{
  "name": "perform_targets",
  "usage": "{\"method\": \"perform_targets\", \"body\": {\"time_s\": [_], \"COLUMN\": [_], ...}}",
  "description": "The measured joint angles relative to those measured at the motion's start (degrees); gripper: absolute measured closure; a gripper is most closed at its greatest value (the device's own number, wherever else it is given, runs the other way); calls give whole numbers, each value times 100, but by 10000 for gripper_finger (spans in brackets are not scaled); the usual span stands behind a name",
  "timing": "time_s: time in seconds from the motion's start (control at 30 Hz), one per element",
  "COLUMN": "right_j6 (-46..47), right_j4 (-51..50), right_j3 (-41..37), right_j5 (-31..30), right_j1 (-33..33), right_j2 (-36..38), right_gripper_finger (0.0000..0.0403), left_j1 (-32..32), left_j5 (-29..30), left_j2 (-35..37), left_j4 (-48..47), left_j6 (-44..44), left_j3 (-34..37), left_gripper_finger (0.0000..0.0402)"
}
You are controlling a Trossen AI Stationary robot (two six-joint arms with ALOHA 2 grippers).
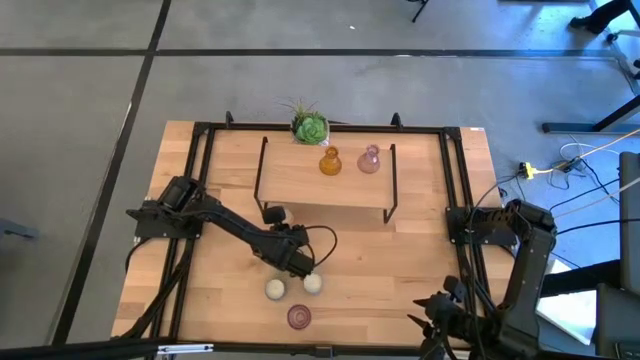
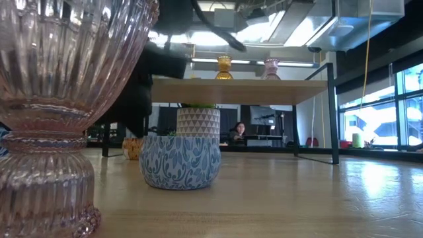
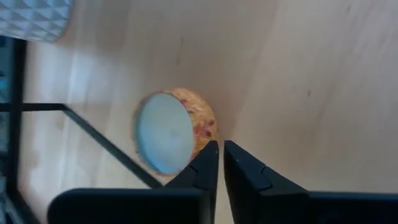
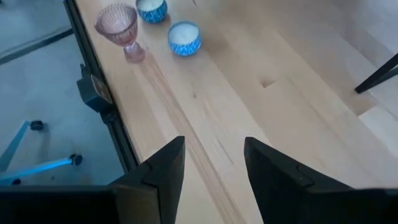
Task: Pick & Place candle stick holders
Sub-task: Put the orange candle on the shelf aligned with the orange candle holder
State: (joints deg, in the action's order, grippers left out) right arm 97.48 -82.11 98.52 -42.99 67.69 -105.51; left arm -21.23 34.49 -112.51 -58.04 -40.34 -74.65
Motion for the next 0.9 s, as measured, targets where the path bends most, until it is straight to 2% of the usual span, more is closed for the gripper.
{"method": "perform_targets", "body": {"time_s": [0.3,0.47,0.63,0.9], "right_j6": [217,218,219,243], "right_j4": [3,3,3,3], "right_j3": [0,0,0,0], "right_j5": [-49,-79,-139,-141], "right_j1": [-24,-68,-66,-64], "right_j2": [0,0,0,2], "right_gripper_finger": [233,233,233,233], "left_j1": [-2,13,155,365], "left_j5": [61,353,423,-130], "left_j2": [0,0,0,7], "left_j4": [133,133,156,646], "left_j6": [442,509,517,634], "left_j3": [85,83,145,487], "left_gripper_finger": [309,281,267,264]}}
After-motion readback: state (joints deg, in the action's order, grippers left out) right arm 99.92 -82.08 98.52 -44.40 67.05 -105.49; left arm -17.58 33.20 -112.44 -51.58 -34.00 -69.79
